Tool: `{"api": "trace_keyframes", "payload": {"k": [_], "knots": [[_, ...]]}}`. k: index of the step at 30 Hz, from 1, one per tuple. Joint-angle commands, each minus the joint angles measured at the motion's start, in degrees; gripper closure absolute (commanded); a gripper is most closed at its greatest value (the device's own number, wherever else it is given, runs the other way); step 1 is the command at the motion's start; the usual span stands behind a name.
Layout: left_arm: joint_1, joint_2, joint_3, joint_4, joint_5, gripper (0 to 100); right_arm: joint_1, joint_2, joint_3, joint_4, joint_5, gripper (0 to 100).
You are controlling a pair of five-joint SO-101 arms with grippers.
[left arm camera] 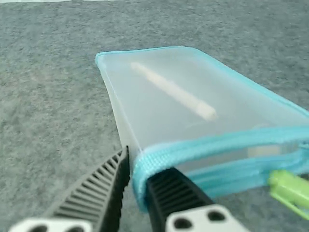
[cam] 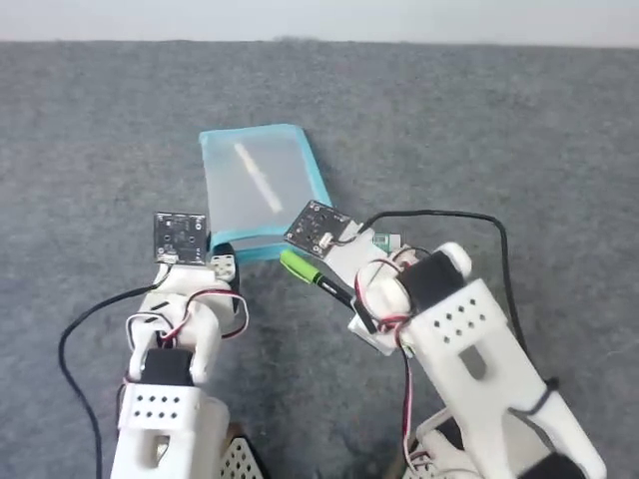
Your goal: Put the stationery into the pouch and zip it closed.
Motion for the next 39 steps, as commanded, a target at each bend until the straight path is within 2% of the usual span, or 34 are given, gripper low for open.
{"api": "trace_keyframes", "payload": {"k": [1,8,13,18,24,31,39], "knots": [[2.2,0.2,-4.7,0.1,-0.4,99,-0.2,5.2,-3.8,-2.1,-2.4,99.2],[3.6,0.2,-4.4,0.1,-2.5,99,-0.1,18.5,-17.8,-0.3,-5.6,99.2],[4.0,0.2,-4.0,-0.2,-2.7,99,-0.3,28.3,-31.6,5.0,-7.4,99.2],[7.3,0.2,-3.8,0.0,-2.7,99,-0.6,40.0,-48.3,12.1,-11.1,99.0],[7.2,0.2,-3.8,0.0,-2.7,99,-2.4,49.5,-59.0,12.5,-15.0,98.0],[7.2,0.2,-3.8,0.0,-2.7,99,-7.2,50.7,-59.7,12.5,-14.7,78.3],[7.1,0.2,-2.9,-0.3,-2.9,99,-4.7,39.5,-59.5,12.5,-12.7,77.8]]}}
